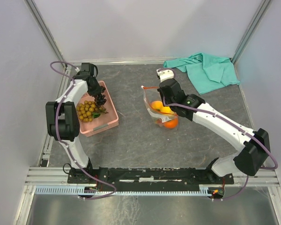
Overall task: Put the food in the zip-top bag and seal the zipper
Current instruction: Pick up the fake fruit from the bin.
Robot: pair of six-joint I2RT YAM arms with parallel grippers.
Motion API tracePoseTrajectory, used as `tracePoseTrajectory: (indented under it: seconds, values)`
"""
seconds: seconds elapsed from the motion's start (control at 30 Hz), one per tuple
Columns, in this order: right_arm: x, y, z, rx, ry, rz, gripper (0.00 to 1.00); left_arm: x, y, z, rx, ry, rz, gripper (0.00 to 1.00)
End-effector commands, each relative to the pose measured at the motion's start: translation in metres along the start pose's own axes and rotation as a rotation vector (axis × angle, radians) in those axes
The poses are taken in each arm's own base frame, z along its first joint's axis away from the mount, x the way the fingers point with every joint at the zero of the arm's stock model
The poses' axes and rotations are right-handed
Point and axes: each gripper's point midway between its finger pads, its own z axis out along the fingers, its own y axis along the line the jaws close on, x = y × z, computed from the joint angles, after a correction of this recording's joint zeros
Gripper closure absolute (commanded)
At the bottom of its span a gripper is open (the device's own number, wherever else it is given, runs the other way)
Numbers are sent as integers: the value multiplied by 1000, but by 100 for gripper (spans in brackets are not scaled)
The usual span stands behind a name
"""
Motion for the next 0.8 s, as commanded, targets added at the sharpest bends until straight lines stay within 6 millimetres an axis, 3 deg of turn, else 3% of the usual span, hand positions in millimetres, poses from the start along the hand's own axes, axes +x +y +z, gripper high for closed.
tracePoseTrajectory:
  seconds: [0.0,0.5,0.77]
  values:
    - [-27,-5,-17,-3,-77,45,99,-28,-22,-43,136,-125,4,91]
    - [-25,-9,-21,10,-86,92,99,-24,-44,-139,373,-227,-29,92]
    - [-29,-3,-21,-12,-106,150,99,2,-76,-198,552,-212,-111,95]
